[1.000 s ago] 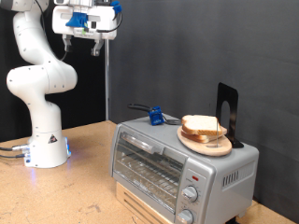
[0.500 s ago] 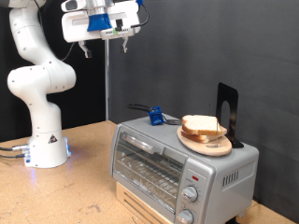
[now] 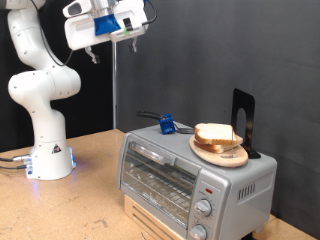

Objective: Make a piece of toast with the oven

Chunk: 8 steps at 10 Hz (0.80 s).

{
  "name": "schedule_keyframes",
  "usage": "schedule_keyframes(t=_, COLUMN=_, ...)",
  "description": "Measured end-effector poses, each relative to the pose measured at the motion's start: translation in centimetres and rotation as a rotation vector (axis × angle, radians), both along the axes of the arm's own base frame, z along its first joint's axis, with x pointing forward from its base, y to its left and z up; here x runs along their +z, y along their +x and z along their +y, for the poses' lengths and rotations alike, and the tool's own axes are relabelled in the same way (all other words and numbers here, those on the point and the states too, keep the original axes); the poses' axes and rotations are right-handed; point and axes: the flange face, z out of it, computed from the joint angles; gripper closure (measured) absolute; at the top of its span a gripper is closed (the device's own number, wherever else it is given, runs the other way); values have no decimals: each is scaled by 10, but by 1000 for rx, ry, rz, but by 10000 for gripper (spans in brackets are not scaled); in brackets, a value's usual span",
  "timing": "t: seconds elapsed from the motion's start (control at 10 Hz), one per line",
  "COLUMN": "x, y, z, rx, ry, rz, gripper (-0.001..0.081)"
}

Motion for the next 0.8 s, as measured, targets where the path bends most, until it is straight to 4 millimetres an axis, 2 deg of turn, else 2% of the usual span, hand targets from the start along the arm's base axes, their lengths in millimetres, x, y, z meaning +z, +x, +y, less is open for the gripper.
schedule_keyframes(t=0.2, x=-8, y=20, z=0, rx=50, ry=-4, rz=-70, gripper=-3)
schedule_keyframes(t=0.3, x=-9, y=19, z=0, rx=47, ry=-2, rz=-62, gripper=-3)
schedule_keyframes(t=0.6, x=-16, y=15, z=-6, rx=224, ry=61, rz=-84, gripper=-3)
schedule_keyframes(t=0.8, x=-36, y=26, z=-7, rx=256, ry=44, rz=-148, gripper=-3)
